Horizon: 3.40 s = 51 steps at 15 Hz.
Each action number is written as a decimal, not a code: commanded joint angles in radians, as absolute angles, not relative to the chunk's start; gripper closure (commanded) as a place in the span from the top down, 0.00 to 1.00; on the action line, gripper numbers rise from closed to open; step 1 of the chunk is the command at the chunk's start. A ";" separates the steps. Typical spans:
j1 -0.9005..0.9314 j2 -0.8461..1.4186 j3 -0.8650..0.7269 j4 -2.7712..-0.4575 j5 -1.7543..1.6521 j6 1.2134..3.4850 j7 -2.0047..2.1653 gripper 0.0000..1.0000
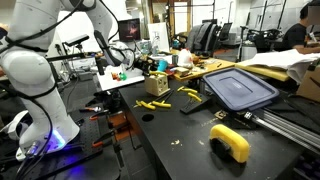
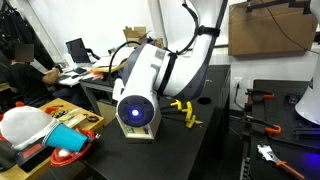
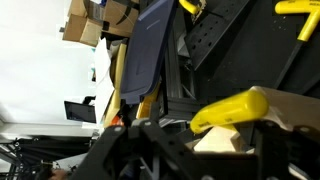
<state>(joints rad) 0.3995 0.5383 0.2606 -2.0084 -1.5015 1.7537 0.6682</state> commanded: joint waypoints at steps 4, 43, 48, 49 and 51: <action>0.340 0.371 0.309 -2.004 -1.272 1.757 0.562 1.00; -0.149 0.483 -0.117 -1.637 0.403 1.982 0.422 1.00; -0.140 0.444 -0.160 -1.699 0.383 2.118 0.541 1.00; -0.136 0.446 -0.166 -1.706 0.375 2.139 0.558 1.00; -0.133 0.443 -0.173 -1.730 0.369 2.173 0.583 1.00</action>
<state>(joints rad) -0.1478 0.4817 -0.1589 -1.6630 0.3789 2.1164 0.5264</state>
